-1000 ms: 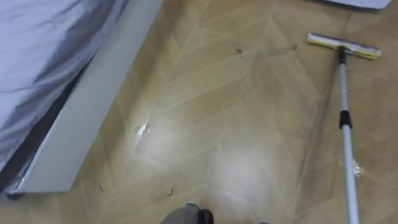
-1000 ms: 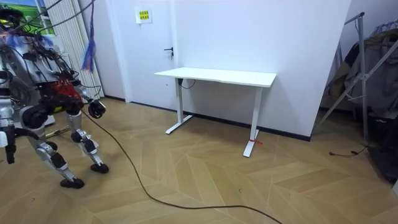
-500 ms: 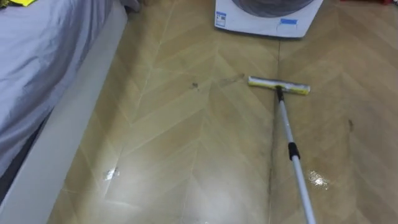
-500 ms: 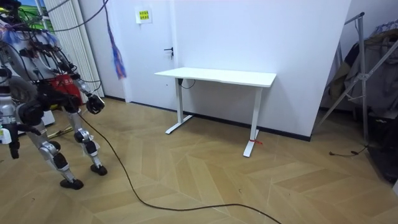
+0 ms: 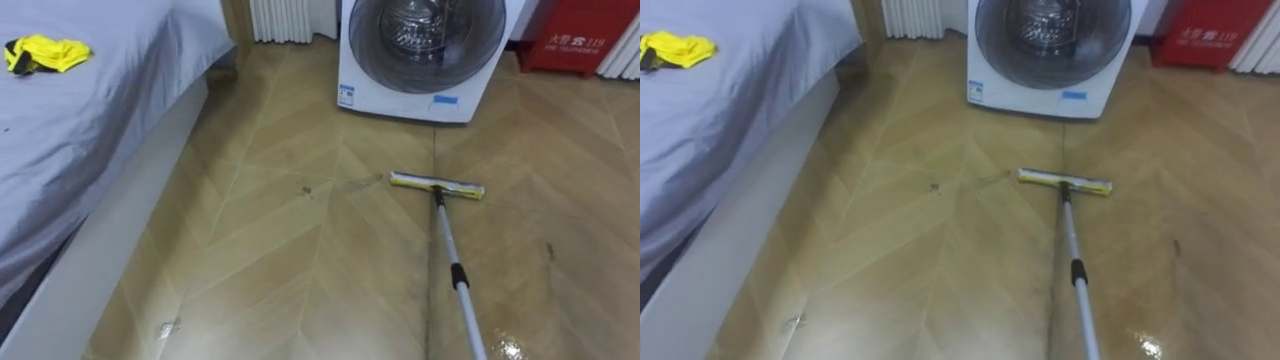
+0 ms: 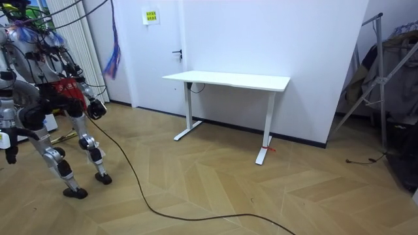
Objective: Mop floor
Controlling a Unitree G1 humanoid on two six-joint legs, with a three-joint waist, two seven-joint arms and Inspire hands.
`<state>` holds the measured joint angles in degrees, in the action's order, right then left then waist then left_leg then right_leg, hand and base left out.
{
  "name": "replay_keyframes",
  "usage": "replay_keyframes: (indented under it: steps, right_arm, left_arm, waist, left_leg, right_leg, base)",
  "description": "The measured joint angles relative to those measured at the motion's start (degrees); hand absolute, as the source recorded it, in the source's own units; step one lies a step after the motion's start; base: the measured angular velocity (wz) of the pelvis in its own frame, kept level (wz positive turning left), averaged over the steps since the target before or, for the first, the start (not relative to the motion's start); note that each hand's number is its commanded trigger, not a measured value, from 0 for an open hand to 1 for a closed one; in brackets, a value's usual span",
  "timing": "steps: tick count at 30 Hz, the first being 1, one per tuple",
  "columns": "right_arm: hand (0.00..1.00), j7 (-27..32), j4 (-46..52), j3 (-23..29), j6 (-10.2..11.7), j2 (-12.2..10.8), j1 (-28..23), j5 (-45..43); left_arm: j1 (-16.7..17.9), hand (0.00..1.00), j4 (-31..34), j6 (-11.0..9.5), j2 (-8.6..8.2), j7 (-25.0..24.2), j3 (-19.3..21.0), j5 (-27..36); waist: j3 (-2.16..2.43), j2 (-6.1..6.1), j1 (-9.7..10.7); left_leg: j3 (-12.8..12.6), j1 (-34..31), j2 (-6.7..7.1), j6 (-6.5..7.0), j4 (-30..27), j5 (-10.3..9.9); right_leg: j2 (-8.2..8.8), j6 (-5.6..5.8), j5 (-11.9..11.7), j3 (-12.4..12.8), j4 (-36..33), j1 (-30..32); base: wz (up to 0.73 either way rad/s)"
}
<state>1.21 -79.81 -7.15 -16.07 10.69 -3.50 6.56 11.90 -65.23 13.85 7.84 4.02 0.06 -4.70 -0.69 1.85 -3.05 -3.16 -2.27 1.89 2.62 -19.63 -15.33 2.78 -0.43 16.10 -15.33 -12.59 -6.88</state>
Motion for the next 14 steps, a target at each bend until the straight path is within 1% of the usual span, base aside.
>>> replay_keyframes:
  steps: [5, 7, 10, 14]
  right_arm:
    - [1.0, -0.02, -0.12, 0.02, 0.02, -0.01, -0.07, 0.11]
    - [1.0, 0.01, -0.12, 0.03, 0.02, -0.02, -0.14, 0.02]
    - [1.0, 0.0, -0.12, 0.04, 0.02, -0.05, -0.52, -0.15]
    - [1.0, -0.01, -0.08, 0.04, 0.03, -0.06, -1.17, -0.28]
  left_arm:
    - [0.06, 0.0, 0.1, 0.13, -0.18, 0.49, 1.57, 0.01]
    - [0.06, 0.0, 0.1, 0.72, -0.29, 0.5, 2.12, -0.01]
    - [0.22, 0.0, 0.0, 1.02, -0.32, 0.5, 2.55, -0.18]
    - [0.25, 0.0, -0.01, 1.04, -0.45, 0.51, 3.18, -1.2]
  waist:
    - [-0.03, -0.11, 0.06]
    - [-0.08, -0.4, 0.04]
    - [-0.11, -0.56, -0.01]
    - [0.07, -0.76, -0.02]
  left_leg:
    - [0.25, 0.06, -0.01, 0.0, -0.03, 0.0]
    - [0.27, 0.19, -0.05, 0.0, 0.15, 0.0]
    - [0.23, 0.89, -0.06, 0.01, 0.41, -0.01]
    - [0.2, 1.1, -0.11, 0.0, 0.4, -0.01]
  right_leg:
    - [-0.2, 0.06, -0.13, -0.19, -0.01, -0.24]
    - [-0.38, 0.06, -0.23, -0.12, 0.0, -0.42]
    - [-0.39, 0.06, -0.25, 0.01, -0.02, -0.96]
    - [-0.44, 0.03, -0.27, 0.12, -0.04, -1.16]
  base:
    - [0.0]
    - [0.0]
    - [0.0]
    - [0.0]
